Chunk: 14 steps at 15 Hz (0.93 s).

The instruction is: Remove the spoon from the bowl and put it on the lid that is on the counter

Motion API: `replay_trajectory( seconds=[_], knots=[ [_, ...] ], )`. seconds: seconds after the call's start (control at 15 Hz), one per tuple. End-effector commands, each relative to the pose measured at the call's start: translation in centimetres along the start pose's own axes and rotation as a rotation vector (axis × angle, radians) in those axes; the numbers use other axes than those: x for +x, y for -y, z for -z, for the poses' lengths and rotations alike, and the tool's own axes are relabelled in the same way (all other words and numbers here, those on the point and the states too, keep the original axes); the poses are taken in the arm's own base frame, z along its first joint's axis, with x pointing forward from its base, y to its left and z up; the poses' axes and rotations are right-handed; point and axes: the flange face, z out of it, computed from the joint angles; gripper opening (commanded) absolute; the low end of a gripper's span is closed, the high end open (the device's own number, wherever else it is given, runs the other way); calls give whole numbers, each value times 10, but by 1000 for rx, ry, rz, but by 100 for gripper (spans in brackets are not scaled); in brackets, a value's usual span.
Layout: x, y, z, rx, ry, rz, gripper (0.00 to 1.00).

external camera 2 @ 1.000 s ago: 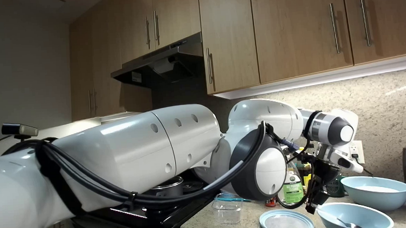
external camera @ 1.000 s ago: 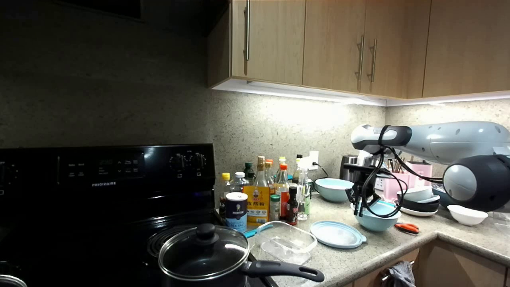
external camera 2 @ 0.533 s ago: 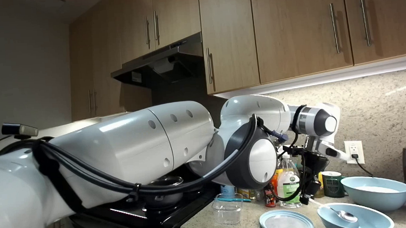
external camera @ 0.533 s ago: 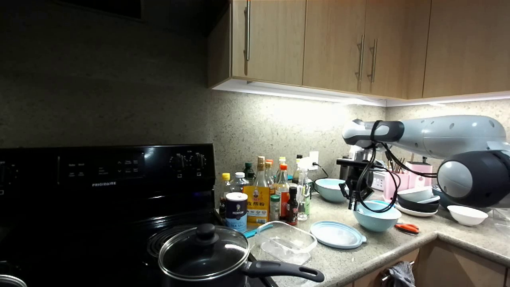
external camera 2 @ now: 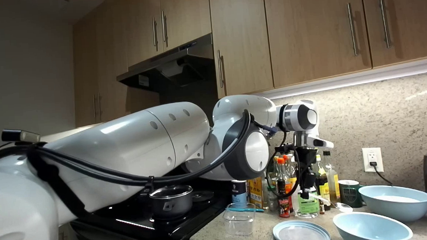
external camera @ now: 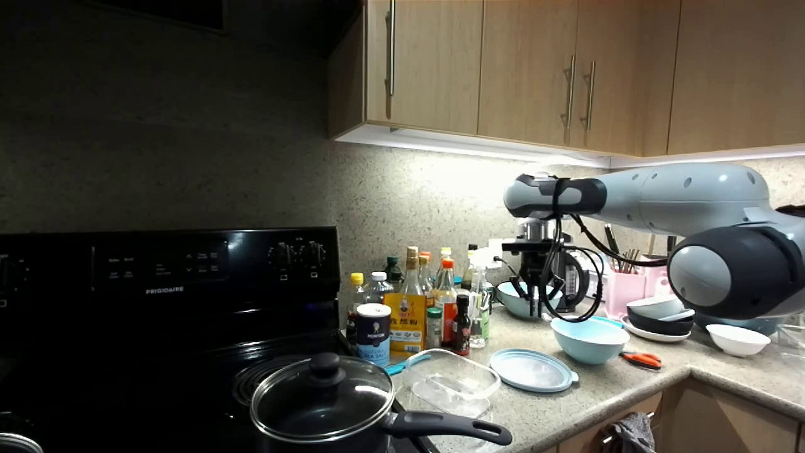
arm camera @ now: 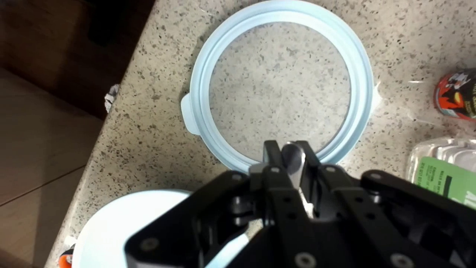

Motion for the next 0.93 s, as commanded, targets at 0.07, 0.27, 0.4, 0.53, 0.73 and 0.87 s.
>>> replay_trajectory(
  seconds=[0.07, 0.27, 0.4, 0.53, 0.73, 0.87],
  knots=[
    [-26, 19, 6, -54, -53, 86, 4],
    [-38, 28, 3, -74, -57, 130, 4],
    [-41, 31, 1, -75, -55, 148, 4],
    [-40, 31, 0, -97, -89, 134, 11],
    [-40, 33, -2, -73, -71, 111, 11],
    [-36, 29, -8, -91, -50, 118, 39]
  ],
)
